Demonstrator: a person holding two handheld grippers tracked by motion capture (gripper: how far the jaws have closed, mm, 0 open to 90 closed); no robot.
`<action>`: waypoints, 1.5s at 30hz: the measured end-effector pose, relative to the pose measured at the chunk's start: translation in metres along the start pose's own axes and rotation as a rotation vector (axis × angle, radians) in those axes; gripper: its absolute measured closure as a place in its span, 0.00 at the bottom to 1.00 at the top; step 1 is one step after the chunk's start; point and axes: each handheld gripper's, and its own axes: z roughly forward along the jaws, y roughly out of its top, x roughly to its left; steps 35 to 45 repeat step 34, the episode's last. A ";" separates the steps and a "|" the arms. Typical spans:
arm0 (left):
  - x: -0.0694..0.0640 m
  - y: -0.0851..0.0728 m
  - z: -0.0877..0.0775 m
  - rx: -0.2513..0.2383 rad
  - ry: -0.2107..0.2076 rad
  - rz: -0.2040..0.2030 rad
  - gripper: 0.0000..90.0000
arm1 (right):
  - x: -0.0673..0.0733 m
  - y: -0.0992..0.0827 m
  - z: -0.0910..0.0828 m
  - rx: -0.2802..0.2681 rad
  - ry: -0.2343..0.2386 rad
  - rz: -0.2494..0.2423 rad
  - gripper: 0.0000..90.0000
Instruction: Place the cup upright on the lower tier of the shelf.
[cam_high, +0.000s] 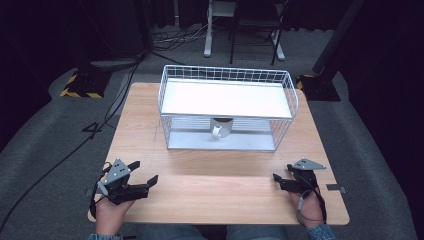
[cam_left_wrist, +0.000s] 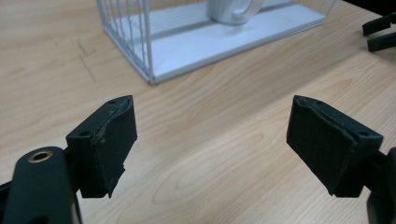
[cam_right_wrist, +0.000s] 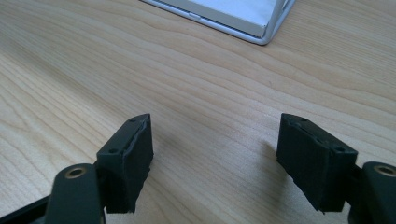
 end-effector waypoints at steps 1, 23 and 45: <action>0.000 0.000 0.000 0.000 0.000 0.000 0.19 | 0.000 0.000 0.000 0.000 0.000 0.000 0.30; 0.018 -0.036 0.036 0.272 0.099 0.063 0.15 | 0.001 0.000 0.000 0.000 0.002 -0.007 0.30; 0.017 -0.033 0.045 0.302 0.109 0.036 0.00 | 0.001 0.000 0.000 0.001 0.002 -0.008 0.30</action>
